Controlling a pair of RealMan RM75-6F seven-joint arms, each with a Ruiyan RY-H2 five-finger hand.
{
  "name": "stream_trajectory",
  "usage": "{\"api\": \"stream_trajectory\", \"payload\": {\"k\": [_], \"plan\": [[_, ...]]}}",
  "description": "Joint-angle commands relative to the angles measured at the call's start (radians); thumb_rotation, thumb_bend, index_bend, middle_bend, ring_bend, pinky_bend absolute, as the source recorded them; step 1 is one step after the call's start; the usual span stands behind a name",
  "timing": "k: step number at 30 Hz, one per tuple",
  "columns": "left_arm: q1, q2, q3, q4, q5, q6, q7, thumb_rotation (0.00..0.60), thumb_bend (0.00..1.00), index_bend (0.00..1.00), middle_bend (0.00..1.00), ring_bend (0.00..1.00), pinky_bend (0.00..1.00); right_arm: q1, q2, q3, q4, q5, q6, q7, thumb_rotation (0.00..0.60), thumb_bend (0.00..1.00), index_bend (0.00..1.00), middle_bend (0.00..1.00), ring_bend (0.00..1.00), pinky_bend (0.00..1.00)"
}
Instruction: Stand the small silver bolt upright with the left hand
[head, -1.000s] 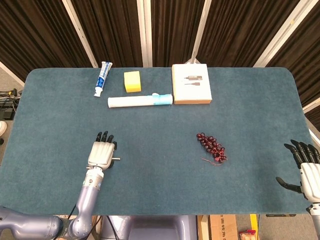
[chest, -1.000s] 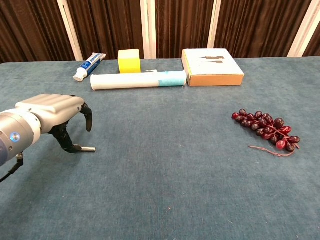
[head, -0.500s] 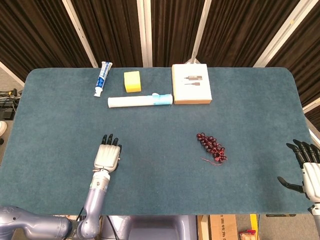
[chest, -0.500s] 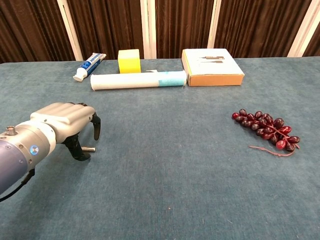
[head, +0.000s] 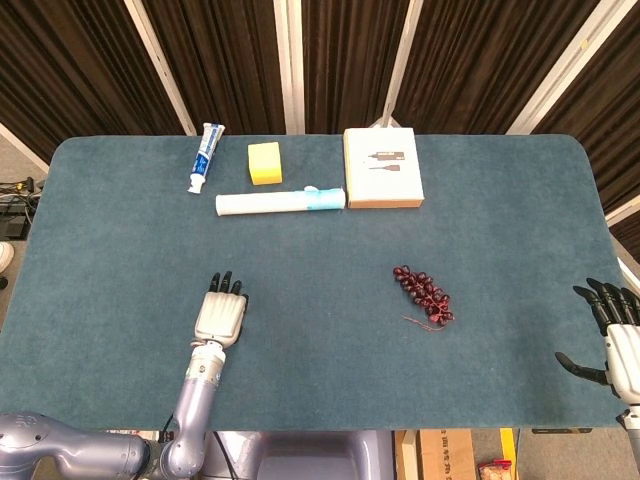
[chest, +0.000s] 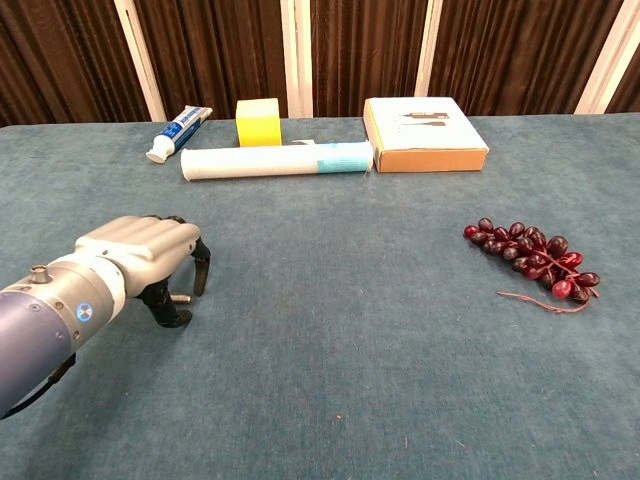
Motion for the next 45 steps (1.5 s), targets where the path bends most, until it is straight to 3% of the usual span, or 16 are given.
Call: {"api": "stream_trajectory", "payload": {"k": [1, 45], "plan": [[0.002, -0.002, 0.0, 0.003, -0.002, 0.0, -0.001, 0.6, 0.5, 0.51, 0.19, 0.0, 0.0, 0.0, 0.0, 0.0, 0.001, 0.0, 0.001, 0.002, 0.6, 0.15, 0.17, 0.11, 0.06, 0.0], [0.01, -0.005, -0.007, 0.025, -0.006, -0.006, 0.021, 0.6, 0.51, 0.54, 0.2, 0.0, 0.0, 0.008, -0.001, -0.002, 0.004, 0.002, -0.02, 0.011, 0.6, 0.15, 0.17, 0.11, 0.06, 0.0]]}}
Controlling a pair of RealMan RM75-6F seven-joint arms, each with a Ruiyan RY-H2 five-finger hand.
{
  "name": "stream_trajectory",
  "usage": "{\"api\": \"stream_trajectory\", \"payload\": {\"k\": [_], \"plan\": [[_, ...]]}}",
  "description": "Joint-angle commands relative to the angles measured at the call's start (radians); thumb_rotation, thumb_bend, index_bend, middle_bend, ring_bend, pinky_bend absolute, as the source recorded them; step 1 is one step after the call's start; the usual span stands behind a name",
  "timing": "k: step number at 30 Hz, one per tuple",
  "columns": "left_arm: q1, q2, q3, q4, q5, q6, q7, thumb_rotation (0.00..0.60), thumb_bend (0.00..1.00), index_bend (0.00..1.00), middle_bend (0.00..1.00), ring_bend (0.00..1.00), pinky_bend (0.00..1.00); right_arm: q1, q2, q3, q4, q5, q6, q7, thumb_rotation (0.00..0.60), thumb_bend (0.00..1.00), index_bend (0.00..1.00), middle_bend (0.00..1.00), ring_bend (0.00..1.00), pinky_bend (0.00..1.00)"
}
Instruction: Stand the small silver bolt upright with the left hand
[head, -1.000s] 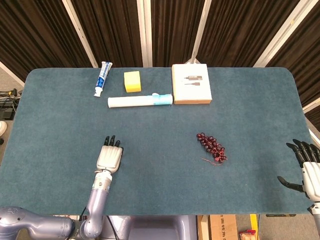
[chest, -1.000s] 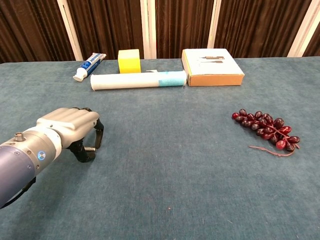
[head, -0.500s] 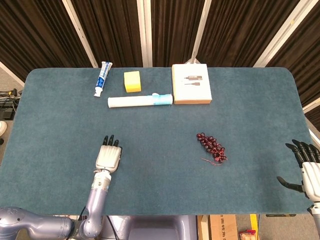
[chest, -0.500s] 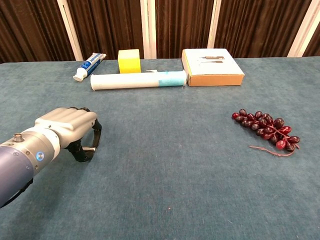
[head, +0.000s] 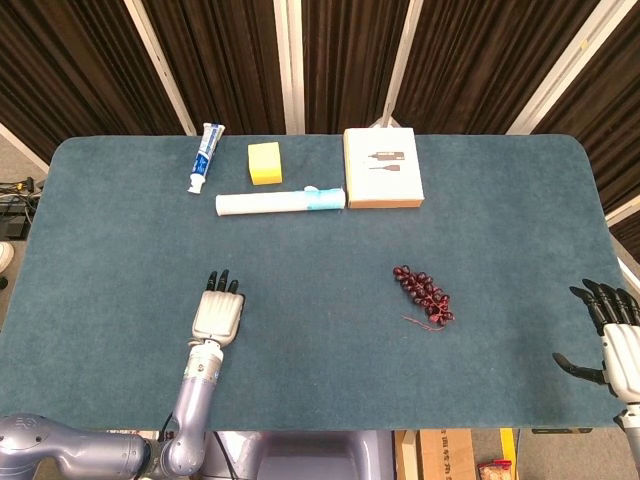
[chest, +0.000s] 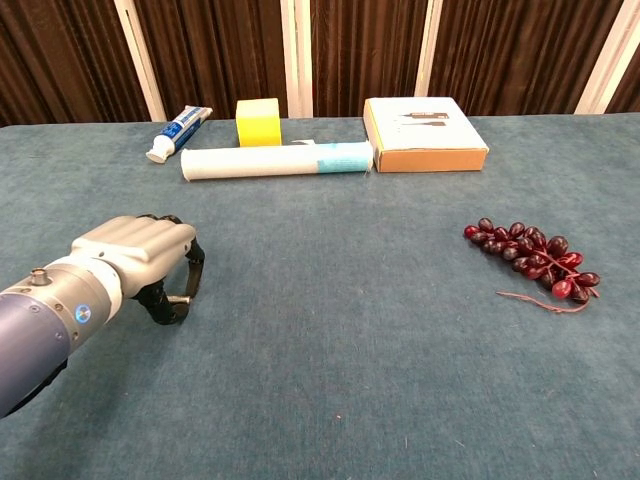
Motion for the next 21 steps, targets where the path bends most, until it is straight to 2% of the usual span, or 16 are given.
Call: {"api": "stream_trajectory", "payload": {"k": [1, 10, 21], "plan": [[0.0, 0.0, -0.001, 0.001, 0.0, -0.003, -0.002, 0.6, 0.51, 0.55, 0.2, 0.0, 0.0, 0.0, -0.001, 0.0, 0.0, 0.001, 0.0, 0.0, 0.6, 0.15, 0.17, 0.11, 0.06, 0.0], [0.006, 0.016, -0.006, -0.014, 0.024, -0.016, -0.041, 0.6, 0.52, 0.55, 0.21, 0.0, 0.0, 0.001, -0.002, 0.001, 0.001, 0.001, -0.001, 0.001, 0.6, 0.15, 0.17, 0.11, 0.06, 0.0], [0.031, 0.098, -0.01, -0.068, 0.06, -0.071, -0.153, 0.6, 0.52, 0.56, 0.21, 0.0, 0.0, 0.004, -0.003, 0.0, -0.002, -0.001, -0.004, -0.007, 0.6, 0.15, 0.17, 0.11, 0.06, 0.0]]}}
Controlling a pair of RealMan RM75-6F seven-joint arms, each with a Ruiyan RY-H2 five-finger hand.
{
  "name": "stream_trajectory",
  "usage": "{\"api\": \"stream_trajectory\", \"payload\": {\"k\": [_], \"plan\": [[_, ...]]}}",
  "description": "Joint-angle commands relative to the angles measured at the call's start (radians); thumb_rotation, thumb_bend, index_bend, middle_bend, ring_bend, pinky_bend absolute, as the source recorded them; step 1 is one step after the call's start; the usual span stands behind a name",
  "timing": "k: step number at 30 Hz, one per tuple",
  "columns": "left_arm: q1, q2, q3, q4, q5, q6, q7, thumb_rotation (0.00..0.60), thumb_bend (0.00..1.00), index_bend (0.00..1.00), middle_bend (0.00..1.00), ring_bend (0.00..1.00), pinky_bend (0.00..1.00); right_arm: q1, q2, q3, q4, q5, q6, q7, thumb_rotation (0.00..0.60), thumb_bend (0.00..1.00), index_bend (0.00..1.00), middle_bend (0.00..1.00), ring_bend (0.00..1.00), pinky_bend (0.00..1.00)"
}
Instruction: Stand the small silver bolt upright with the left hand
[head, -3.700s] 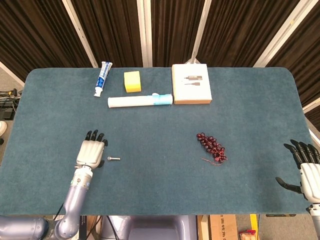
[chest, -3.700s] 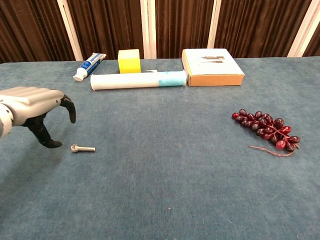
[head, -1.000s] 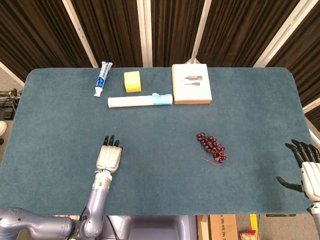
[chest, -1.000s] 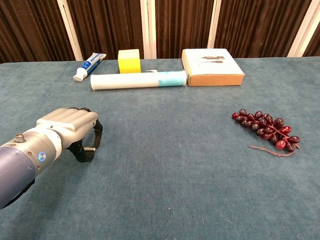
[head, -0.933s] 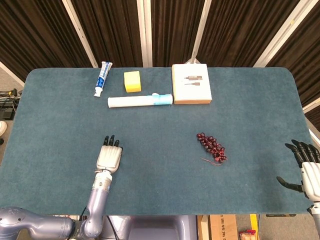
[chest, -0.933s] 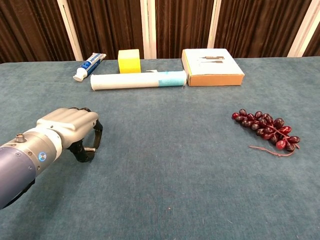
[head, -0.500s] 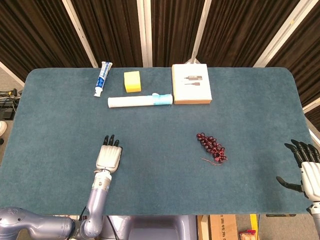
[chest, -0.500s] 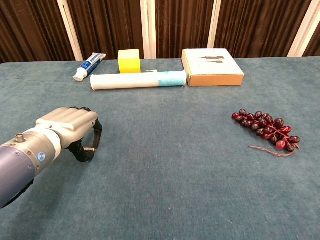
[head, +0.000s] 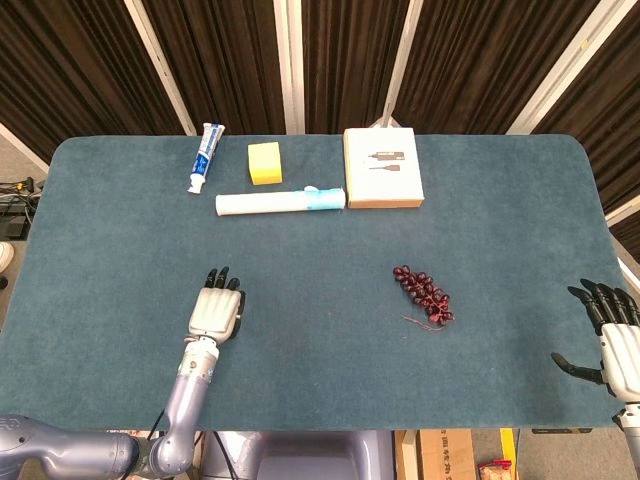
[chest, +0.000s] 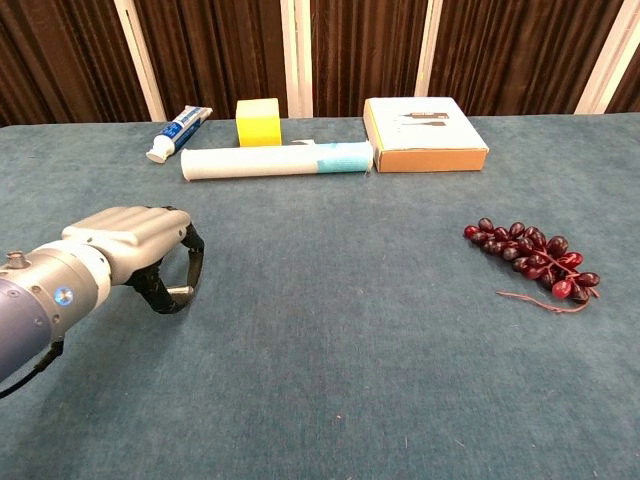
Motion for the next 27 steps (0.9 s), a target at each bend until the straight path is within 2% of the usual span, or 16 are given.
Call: {"api": "stream_trajectory", "payload": {"k": [1, 10, 19, 27], "plan": [[0.012, 0.033, -0.005, -0.02, 0.008, -0.022, -0.04, 0.6, 0.52, 0.56, 0.21, 0.0, 0.0, 0.001, -0.001, 0.0, 0.0, 0.001, -0.002, -0.003, 0.6, 0.15, 0.17, 0.11, 0.06, 0.0], [0.041, 0.112, -0.01, -0.045, 0.062, -0.101, -0.209, 0.6, 0.52, 0.56, 0.21, 0.0, 0.0, 0.005, -0.007, -0.001, -0.003, 0.001, -0.006, -0.017, 0.6, 0.15, 0.17, 0.11, 0.06, 0.0], [0.074, 0.178, -0.018, -0.027, 0.109, -0.24, -0.462, 0.6, 0.52, 0.56, 0.21, 0.0, 0.0, 0.007, -0.01, 0.0, -0.002, 0.005, -0.009, -0.022, 0.6, 0.15, 0.17, 0.11, 0.06, 0.0], [0.099, 0.231, -0.022, 0.007, 0.202, -0.348, -0.692, 0.6, 0.52, 0.56, 0.21, 0.0, 0.0, 0.008, -0.011, -0.001, -0.002, 0.006, -0.01, -0.026, 0.6, 0.15, 0.17, 0.11, 0.06, 0.0]]}}
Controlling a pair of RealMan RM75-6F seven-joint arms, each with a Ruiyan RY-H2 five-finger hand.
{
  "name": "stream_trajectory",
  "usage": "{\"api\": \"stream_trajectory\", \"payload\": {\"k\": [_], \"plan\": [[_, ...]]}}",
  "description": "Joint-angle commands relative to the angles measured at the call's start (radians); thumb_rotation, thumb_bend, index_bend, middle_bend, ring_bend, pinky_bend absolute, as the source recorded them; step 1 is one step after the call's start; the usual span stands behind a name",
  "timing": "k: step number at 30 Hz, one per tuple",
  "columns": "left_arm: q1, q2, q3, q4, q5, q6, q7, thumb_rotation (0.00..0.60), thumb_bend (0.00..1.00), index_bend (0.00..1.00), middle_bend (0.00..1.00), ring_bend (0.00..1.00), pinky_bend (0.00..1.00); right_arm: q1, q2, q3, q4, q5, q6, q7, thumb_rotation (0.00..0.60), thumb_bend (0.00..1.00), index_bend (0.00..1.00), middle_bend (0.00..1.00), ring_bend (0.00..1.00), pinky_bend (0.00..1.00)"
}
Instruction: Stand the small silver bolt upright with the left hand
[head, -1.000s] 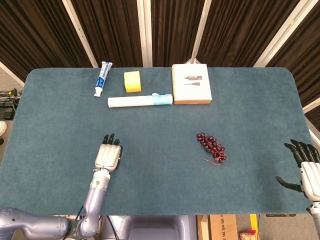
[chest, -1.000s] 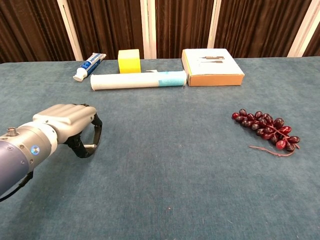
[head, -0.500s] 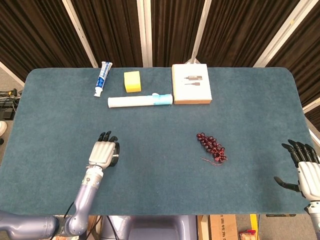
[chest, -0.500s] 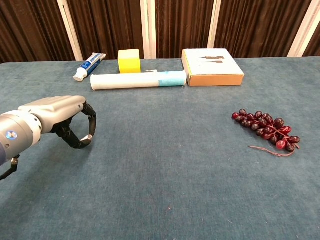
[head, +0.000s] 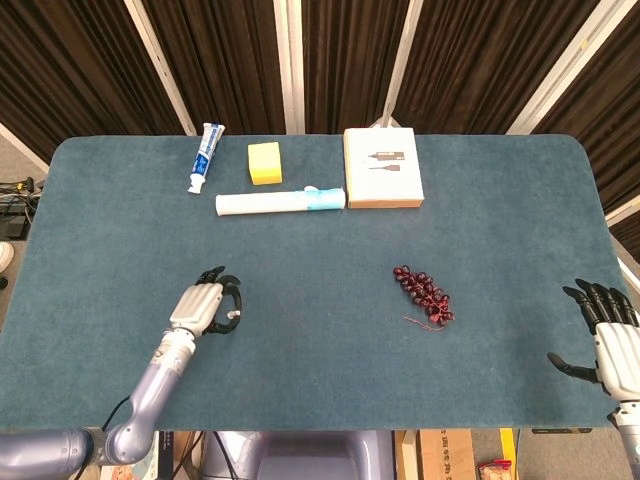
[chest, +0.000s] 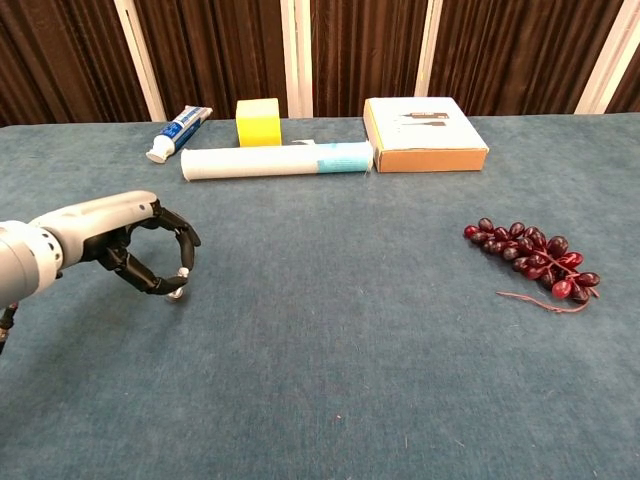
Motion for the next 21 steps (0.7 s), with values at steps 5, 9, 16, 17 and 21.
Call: {"api": "stream_trajectory", "payload": {"k": [5, 9, 16, 17, 21], "plan": [[0.027, 0.056, 0.0, 0.037, 0.117, -0.095, -0.208, 0.6, 0.52, 0.57, 0.21, 0.0, 0.0, 0.001, -0.001, -0.002, -0.002, -0.001, -0.004, -0.008, 0.6, 0.15, 0.17, 0.11, 0.06, 0.0], [0.025, 0.071, 0.011, 0.051, 0.156, -0.126, -0.258, 0.6, 0.52, 0.57, 0.2, 0.0, 0.0, 0.002, -0.002, -0.002, -0.004, -0.001, -0.003, -0.009, 0.6, 0.15, 0.17, 0.11, 0.06, 0.0], [0.027, 0.094, 0.028, 0.087, 0.215, -0.175, -0.358, 0.6, 0.52, 0.56, 0.2, 0.0, 0.0, 0.002, -0.001, -0.002, -0.002, 0.0, -0.005, -0.006, 0.6, 0.15, 0.17, 0.11, 0.06, 0.0], [0.027, 0.096, 0.029, 0.092, 0.221, -0.179, -0.37, 0.6, 0.52, 0.56, 0.2, 0.0, 0.0, 0.002, -0.001, -0.003, -0.003, -0.001, -0.005, -0.005, 0.6, 0.15, 0.17, 0.11, 0.06, 0.0], [0.027, 0.105, 0.033, 0.102, 0.259, -0.191, -0.418, 0.6, 0.52, 0.56, 0.19, 0.0, 0.0, 0.002, -0.001, -0.003, -0.003, -0.004, -0.002, -0.005, 0.6, 0.15, 0.17, 0.11, 0.06, 0.0]]}}
